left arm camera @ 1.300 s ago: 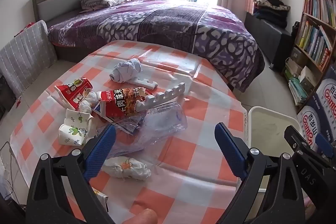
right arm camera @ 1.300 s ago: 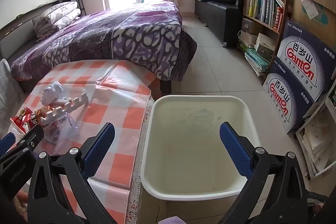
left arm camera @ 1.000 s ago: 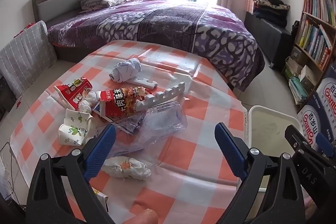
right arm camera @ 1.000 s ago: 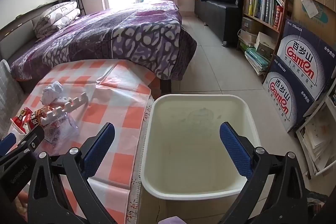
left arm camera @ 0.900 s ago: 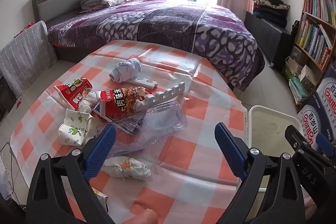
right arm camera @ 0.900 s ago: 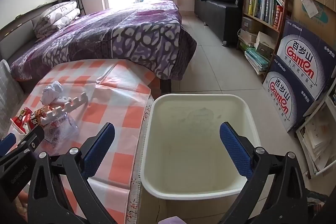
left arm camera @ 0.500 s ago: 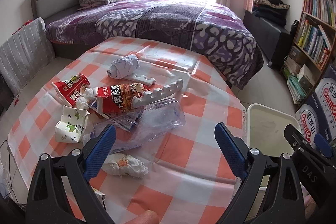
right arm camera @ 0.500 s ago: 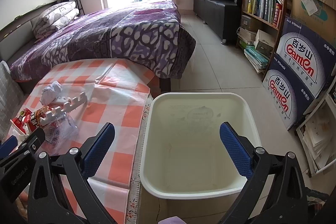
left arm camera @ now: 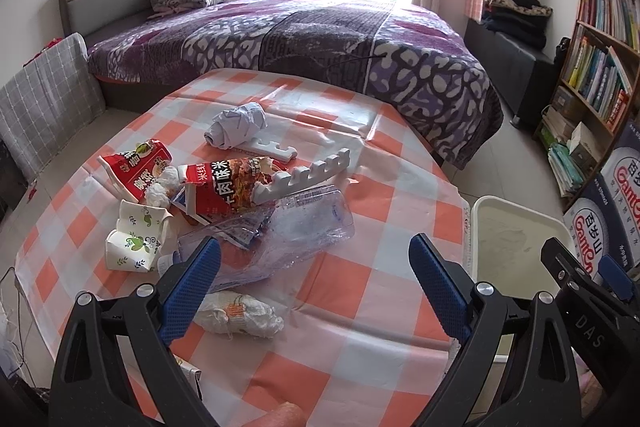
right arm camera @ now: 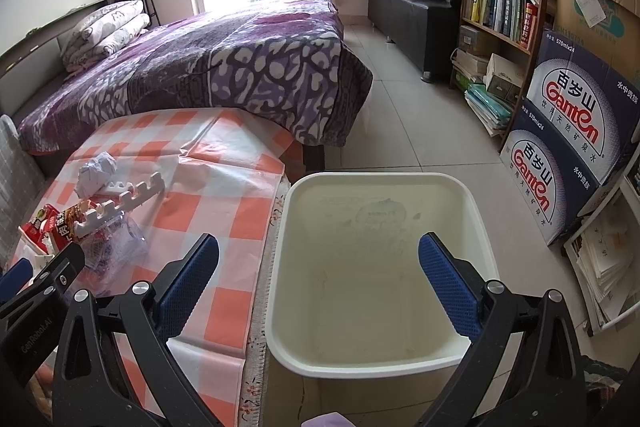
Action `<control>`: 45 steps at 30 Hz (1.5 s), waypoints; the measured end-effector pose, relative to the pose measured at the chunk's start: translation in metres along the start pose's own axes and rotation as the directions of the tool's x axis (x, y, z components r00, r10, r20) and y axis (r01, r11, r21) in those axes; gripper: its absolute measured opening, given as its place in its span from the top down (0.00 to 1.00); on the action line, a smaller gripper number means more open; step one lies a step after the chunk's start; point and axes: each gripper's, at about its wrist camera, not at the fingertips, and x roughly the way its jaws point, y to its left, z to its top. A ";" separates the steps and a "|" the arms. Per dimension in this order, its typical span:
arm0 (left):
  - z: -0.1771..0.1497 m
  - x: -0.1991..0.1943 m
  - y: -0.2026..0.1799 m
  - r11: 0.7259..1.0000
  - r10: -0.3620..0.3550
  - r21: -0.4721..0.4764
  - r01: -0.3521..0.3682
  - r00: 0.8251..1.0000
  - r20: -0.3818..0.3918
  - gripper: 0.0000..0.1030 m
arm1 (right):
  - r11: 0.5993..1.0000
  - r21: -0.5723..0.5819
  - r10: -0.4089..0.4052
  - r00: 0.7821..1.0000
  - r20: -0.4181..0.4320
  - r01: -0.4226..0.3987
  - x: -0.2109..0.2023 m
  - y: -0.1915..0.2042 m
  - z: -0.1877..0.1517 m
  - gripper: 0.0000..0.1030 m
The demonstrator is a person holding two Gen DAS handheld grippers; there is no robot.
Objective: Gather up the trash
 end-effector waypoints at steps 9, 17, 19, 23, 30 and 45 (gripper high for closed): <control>0.000 0.001 0.001 1.000 0.001 0.000 -0.001 1.000 -0.001 0.11 | 1.000 0.001 -0.001 1.000 -0.004 0.001 0.001 0.000 -0.001 0.07; -0.003 0.002 0.007 1.000 0.003 -0.001 -0.003 1.000 -0.002 0.11 | 1.000 0.001 -0.001 1.000 -0.007 0.001 0.002 0.000 -0.001 0.07; -0.003 0.002 0.007 1.000 0.004 0.000 -0.004 1.000 -0.002 0.11 | 1.000 0.001 -0.001 1.000 -0.006 0.001 0.002 0.000 -0.002 0.07; -0.003 0.002 0.007 1.000 0.005 0.001 -0.005 1.000 -0.003 0.11 | 1.000 0.002 -0.001 1.000 -0.009 0.001 0.002 0.000 -0.002 0.07; -0.003 0.002 0.007 1.000 0.005 0.002 -0.005 1.000 -0.003 0.11 | 1.000 0.002 -0.002 1.000 -0.012 0.002 0.002 0.000 -0.002 0.07; -0.004 0.002 0.009 1.000 0.008 0.003 -0.008 1.000 -0.004 0.11 | 1.000 0.002 -0.003 1.000 -0.015 0.003 0.003 0.000 -0.003 0.07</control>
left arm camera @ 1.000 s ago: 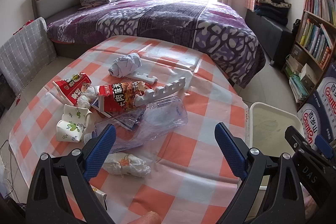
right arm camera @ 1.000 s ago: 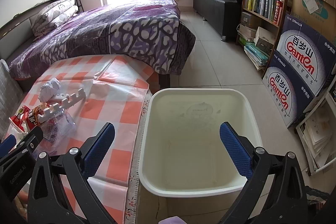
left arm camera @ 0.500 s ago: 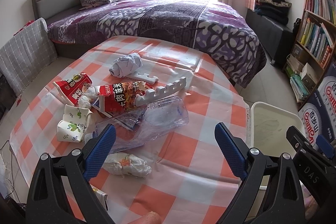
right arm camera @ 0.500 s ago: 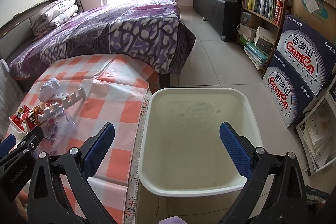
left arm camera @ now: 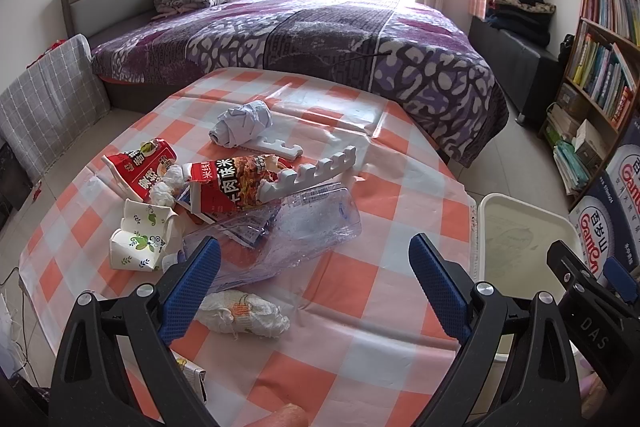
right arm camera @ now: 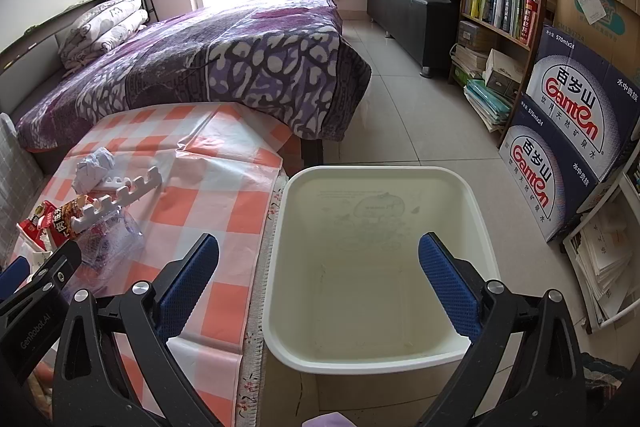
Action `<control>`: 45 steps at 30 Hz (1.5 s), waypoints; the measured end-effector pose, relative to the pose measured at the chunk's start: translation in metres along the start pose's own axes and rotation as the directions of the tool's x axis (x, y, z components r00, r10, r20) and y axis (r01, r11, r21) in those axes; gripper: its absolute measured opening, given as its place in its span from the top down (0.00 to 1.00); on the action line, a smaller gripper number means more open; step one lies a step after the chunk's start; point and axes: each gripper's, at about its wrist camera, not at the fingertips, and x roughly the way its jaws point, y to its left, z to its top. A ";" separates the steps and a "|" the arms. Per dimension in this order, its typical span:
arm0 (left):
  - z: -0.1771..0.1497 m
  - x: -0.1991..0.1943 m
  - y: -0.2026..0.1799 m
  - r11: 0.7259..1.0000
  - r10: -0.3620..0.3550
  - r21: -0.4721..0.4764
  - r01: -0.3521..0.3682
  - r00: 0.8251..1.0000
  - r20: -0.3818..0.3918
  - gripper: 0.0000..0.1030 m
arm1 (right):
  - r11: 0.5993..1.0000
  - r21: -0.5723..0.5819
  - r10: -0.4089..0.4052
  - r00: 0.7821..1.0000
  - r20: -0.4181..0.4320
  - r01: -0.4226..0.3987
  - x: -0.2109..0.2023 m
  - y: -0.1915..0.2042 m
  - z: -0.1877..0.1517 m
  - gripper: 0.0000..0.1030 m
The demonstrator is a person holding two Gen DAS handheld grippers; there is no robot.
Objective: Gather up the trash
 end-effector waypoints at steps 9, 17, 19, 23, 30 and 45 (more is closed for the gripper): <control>0.000 0.000 0.000 1.000 0.001 0.002 -0.001 1.000 -0.001 0.11 | 1.000 0.001 -0.001 1.000 -0.002 0.001 0.000 0.000 0.000 0.07; -0.002 0.001 0.006 1.000 0.002 -0.001 -0.002 1.000 -0.002 0.11 | 1.000 0.001 -0.001 1.000 -0.006 0.001 0.001 0.002 0.002 0.07; -0.002 0.002 0.011 1.000 0.005 -0.003 -0.005 1.000 -0.005 0.11 | 1.000 0.002 0.005 1.000 -0.018 -0.005 0.003 0.004 0.001 0.07; 0.004 0.005 0.022 1.000 0.028 -0.012 -0.028 0.999 -0.015 0.11 | 0.999 -0.009 0.031 0.998 -0.056 -0.031 0.008 0.009 0.001 0.07; 0.029 0.016 0.051 0.992 0.129 0.010 -0.128 0.989 -0.071 0.11 | 0.994 -0.019 0.106 0.979 -0.176 -0.111 0.011 0.030 0.020 0.07; 0.037 0.106 0.205 0.953 0.096 -0.194 -0.235 0.837 -0.539 0.11 | 0.960 -0.037 0.243 0.892 -0.382 -0.277 0.052 0.085 0.030 0.07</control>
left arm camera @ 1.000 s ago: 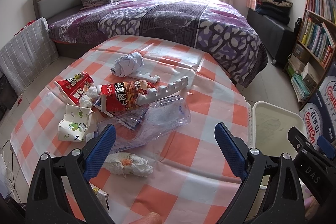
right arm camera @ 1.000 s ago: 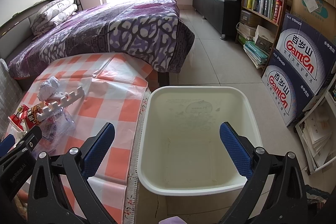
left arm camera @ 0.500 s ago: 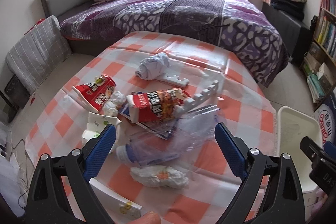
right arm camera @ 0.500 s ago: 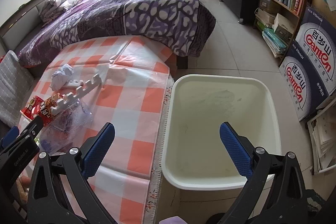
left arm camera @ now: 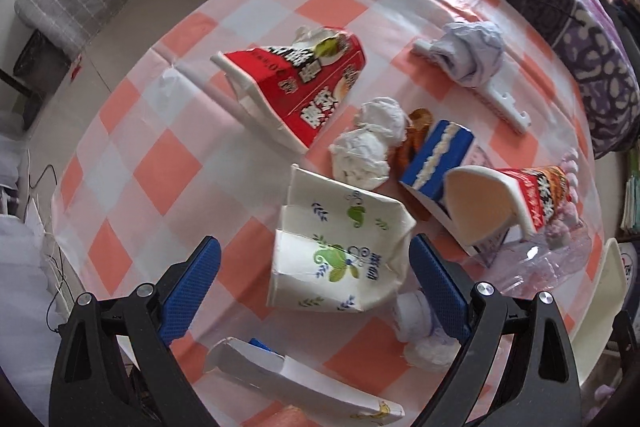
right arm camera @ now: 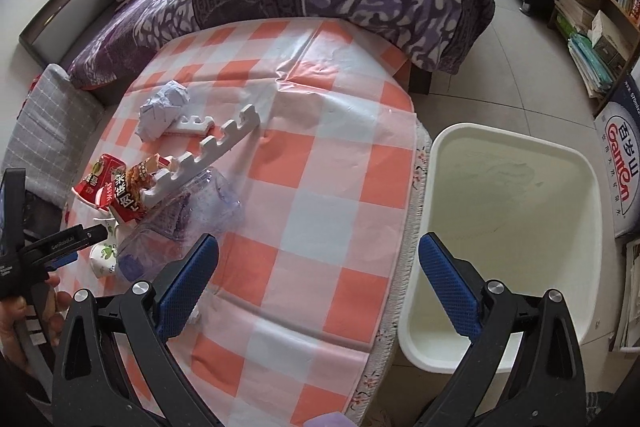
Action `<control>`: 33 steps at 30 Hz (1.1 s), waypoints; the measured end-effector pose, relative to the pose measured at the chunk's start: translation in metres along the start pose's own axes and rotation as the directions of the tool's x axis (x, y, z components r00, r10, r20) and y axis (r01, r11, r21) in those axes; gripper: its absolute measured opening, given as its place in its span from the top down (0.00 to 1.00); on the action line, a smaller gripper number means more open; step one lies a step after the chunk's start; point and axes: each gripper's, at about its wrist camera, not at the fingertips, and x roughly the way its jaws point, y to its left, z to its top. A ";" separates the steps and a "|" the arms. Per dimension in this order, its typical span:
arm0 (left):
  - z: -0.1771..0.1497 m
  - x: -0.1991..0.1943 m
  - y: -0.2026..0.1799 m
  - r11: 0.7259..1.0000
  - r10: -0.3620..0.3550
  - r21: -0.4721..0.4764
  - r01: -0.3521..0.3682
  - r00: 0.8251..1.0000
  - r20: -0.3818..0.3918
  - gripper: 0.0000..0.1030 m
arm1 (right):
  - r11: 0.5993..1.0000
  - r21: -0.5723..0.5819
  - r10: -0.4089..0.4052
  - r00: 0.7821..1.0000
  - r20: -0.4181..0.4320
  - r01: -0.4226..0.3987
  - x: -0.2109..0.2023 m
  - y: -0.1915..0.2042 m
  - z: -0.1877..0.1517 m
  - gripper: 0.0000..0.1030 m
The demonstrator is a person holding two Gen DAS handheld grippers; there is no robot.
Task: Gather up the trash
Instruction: 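Grasp the white paper cup with the left gripper while the right gripper grasps a white tissue bundle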
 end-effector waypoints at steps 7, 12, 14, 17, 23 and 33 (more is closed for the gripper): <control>0.002 0.019 0.007 0.992 -0.123 -0.040 0.120 0.989 -0.080 0.11 | 1.000 0.010 0.018 0.999 -0.047 -0.018 0.026 -0.003 0.001 0.07; -0.003 0.009 0.004 0.987 -0.159 -0.031 0.158 0.986 -0.057 0.11 | 0.996 0.068 0.058 0.996 -0.074 -0.053 0.035 -0.003 0.003 0.07; -0.001 0.005 -0.002 0.986 -0.169 -0.008 0.169 0.984 -0.048 0.11 | 0.991 0.108 0.094 0.991 -0.098 -0.083 0.039 0.000 0.002 0.07; -0.003 0.011 -0.012 0.993 -0.114 0.029 0.116 0.991 -0.063 0.11 | 0.979 0.165 0.141 0.983 -0.118 -0.120 0.046 0.008 -0.001 0.07; -0.007 0.021 -0.001 0.997 -0.076 0.004 0.076 0.992 -0.098 0.18 | 0.961 0.235 0.191 0.966 -0.175 -0.147 0.062 0.034 -0.019 0.07; -0.010 -0.014 0.045 0.983 -0.184 -0.028 0.183 0.982 -0.048 0.29 | 0.946 -0.231 0.165 0.951 -0.261 -0.227 0.076 0.119 -0.055 0.07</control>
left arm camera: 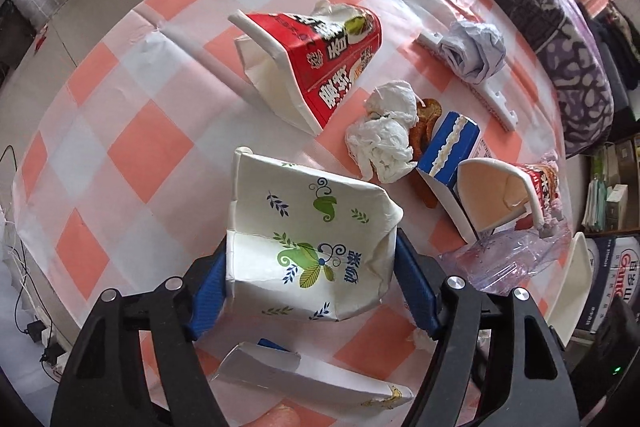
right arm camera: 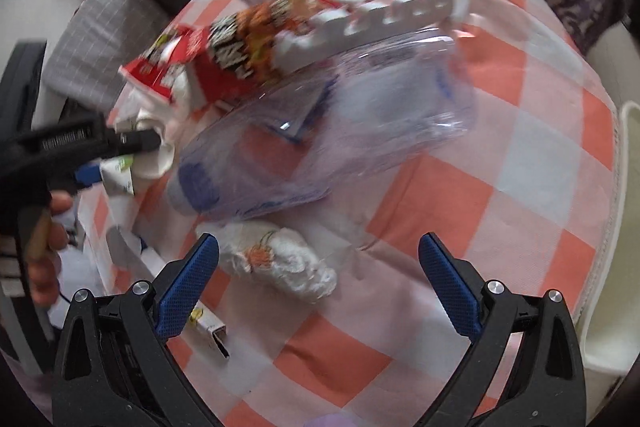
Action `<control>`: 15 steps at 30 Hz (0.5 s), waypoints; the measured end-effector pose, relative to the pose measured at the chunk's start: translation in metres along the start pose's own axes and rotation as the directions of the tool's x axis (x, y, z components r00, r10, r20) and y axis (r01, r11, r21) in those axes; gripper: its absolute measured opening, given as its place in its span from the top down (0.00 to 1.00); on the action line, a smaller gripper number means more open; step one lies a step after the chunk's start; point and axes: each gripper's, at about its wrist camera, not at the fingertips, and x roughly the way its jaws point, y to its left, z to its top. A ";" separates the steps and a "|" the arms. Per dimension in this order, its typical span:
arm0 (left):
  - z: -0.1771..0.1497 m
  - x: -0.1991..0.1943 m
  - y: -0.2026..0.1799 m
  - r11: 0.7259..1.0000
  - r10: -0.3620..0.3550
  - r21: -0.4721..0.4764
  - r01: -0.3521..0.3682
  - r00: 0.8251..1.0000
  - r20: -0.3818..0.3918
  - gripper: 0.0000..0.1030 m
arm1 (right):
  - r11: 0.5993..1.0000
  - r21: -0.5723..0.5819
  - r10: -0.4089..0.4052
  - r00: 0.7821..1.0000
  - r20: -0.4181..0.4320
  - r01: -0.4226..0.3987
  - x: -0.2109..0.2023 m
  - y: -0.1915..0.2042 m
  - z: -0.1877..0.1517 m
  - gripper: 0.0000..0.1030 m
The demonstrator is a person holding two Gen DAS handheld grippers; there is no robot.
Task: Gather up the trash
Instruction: 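Grasp the white paper cup with the left gripper while the right gripper grasps a white tissue bundle, then carry the tissue bundle over the white bin and open the right gripper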
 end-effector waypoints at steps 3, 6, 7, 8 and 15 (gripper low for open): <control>0.005 -0.011 0.015 1.000 -0.014 -0.017 0.015 1.000 0.028 0.29 | 0.994 -0.111 -0.013 1.000 -0.005 0.013 0.009 0.016 -0.005 0.12; 0.004 -0.012 0.018 0.999 -0.016 -0.028 0.018 0.999 0.041 0.29 | 0.980 -0.192 -0.050 0.999 0.013 0.052 0.012 0.027 -0.007 0.39; 0.003 -0.017 0.024 0.999 -0.016 -0.029 0.017 0.999 0.044 0.29 | 0.978 -0.202 -0.044 0.999 0.015 0.046 0.012 0.028 -0.007 0.56; 0.000 -0.018 0.023 0.999 -0.015 -0.030 0.016 0.999 0.049 0.29 | 0.980 -0.196 -0.037 0.999 0.015 0.039 0.011 0.028 -0.007 0.56; 0.001 -0.039 0.006 0.999 -0.043 -0.007 0.045 0.988 0.148 0.29 | 0.988 -0.157 0.019 0.996 0.083 -0.006 -0.020 0.015 0.000 0.62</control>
